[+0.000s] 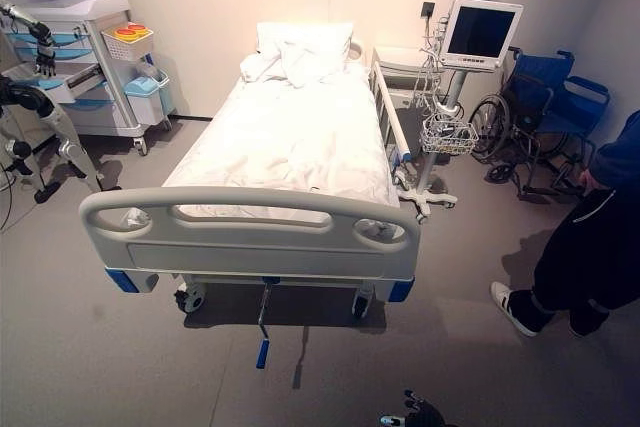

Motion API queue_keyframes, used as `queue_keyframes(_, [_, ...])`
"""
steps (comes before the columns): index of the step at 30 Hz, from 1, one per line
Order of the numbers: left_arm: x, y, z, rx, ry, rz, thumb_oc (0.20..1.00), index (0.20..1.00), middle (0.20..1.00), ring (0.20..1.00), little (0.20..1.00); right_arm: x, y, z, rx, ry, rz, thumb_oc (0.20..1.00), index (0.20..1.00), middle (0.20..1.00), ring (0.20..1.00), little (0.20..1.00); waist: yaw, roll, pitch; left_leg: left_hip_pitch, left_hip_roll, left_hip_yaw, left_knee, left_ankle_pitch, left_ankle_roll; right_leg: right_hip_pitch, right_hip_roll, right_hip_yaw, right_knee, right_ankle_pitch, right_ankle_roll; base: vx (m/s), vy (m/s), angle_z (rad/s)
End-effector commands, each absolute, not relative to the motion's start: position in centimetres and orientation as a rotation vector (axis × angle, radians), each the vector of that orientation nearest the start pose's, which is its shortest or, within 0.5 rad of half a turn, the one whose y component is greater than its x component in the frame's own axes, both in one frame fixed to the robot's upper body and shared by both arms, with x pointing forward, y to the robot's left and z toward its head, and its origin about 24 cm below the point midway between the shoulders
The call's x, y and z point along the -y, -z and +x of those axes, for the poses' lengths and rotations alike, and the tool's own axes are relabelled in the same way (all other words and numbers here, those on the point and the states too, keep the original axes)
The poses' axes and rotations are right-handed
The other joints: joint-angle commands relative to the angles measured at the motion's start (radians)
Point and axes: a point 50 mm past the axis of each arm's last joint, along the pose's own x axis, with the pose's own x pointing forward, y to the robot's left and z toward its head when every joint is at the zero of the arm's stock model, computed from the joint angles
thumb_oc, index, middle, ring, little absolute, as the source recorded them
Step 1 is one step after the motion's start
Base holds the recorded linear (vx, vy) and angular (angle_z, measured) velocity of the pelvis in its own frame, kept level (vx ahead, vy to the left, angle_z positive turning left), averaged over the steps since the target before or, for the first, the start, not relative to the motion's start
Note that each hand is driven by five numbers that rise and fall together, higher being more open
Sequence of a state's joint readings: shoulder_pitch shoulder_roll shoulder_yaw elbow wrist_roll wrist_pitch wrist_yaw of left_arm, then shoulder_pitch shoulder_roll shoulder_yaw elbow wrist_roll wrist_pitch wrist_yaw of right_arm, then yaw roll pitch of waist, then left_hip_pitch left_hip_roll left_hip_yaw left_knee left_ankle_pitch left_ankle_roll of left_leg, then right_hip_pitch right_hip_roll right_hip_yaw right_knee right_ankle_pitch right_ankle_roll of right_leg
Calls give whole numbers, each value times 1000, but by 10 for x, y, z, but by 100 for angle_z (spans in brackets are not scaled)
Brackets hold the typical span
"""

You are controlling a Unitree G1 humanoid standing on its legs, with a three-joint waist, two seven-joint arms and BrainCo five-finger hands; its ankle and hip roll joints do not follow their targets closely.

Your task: Raise the hospital bed

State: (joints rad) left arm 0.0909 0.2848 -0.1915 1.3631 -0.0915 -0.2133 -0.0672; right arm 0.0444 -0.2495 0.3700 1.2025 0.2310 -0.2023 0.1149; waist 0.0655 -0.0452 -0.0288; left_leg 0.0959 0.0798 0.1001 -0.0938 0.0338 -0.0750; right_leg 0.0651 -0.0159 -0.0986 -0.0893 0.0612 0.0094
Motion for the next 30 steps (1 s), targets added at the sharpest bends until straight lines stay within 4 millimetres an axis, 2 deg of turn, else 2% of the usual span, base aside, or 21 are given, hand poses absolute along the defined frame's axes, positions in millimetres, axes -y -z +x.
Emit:
queue_keyframes(1, [-245, 164, 54, -1234, 12, 254, 1000, 1000, 1000, 1000, 1000, 214, 152, 118, -990, -137, -159, 1000, 1000, 1000, 1000, 1000, 7, 1, 30, 63, -73, 23, 7, -65, 34, 20, 1, 0, 121, -104, 80, 0, 0, 0])
queue_keyframes(8, [-245, 164, 54, -1234, 22, 255, 1000, 1000, 1000, 1000, 1000, 217, 153, 114, -1007, -142, -167, 1000, 1000, 1000, 1000, 1000, 10, -3, 29, 61, -71, 18, 7, -66, 34, 20, 2, -3, 119, -103, 79, 0, 0, 0])
queue_keyframes(17, [-247, 160, 74, -1174, 62, 311, 1000, 1000, 1000, 1000, 1000, 227, 154, 102, -1050, -91, -144, 1000, 1000, 1000, 1000, 1000, 33, -7, 40, 41, -71, -14, 7, -58, 35, 12, -5, -41, 119, -103, 82, 0, -6, 7])
queue_keyframes(22, [-246, 160, 74, -1178, 54, 304, 1000, 1000, 1000, 1000, 1000, 226, 154, 107, -1044, -108, -161, 1000, 1000, 1000, 1000, 1000, 33, -7, 36, 41, -71, -11, 7, -58, 34, 13, -5, -38, 119, -101, 79, -1, 14, 4])
queue_keyframes(30, [-239, 161, 77, -1166, 85, 291, 1000, 1000, 1000, 1000, 1000, 229, 155, 102, -1059, -94, -170, 1000, 1000, 1000, 1000, 1000, 37, -8, 28, 43, -70, -20, 7, -59, 33, 20, -6, -46, 115, -101, 77, 0, 0, 0])
